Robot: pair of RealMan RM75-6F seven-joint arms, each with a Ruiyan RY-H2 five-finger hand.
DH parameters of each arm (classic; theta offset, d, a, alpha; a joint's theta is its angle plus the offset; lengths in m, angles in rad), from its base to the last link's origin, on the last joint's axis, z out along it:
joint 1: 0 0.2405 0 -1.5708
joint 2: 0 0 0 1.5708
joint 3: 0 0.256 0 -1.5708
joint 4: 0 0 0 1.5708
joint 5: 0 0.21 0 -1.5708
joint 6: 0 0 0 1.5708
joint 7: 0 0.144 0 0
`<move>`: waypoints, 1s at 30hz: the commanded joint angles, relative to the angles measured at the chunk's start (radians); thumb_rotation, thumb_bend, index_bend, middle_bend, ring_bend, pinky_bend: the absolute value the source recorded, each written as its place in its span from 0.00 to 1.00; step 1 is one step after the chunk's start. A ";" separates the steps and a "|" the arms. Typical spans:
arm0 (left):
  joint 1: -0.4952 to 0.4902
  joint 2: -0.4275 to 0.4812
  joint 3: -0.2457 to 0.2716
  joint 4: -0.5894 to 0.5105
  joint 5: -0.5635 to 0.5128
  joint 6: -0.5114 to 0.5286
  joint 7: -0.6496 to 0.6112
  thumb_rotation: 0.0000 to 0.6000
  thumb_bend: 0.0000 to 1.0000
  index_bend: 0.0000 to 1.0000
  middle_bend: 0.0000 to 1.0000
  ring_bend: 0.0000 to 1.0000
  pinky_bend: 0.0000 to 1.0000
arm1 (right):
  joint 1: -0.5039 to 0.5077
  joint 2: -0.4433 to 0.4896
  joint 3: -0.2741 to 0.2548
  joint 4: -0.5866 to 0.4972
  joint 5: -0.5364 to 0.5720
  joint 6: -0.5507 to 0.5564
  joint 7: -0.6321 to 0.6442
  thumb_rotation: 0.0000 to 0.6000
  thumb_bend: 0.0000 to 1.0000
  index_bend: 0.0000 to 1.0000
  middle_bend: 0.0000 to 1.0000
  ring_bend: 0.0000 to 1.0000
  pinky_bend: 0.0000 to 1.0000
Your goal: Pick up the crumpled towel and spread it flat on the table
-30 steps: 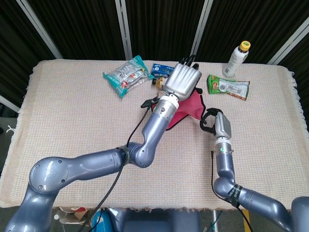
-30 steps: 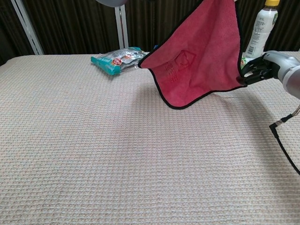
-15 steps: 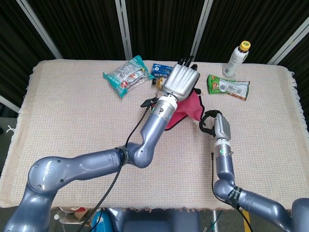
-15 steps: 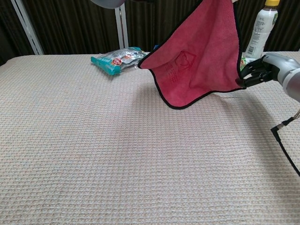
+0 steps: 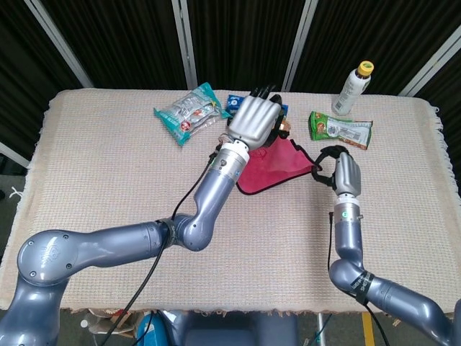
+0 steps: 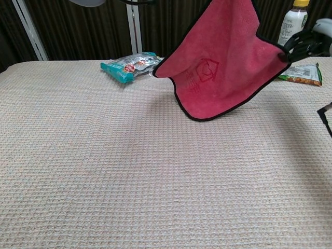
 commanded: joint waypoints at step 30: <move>0.247 0.018 0.027 -0.135 0.138 0.122 -0.301 1.00 0.53 0.64 0.29 0.08 0.14 | 0.123 0.059 0.027 -0.074 -0.018 0.080 -0.169 1.00 0.50 0.72 0.33 0.15 0.16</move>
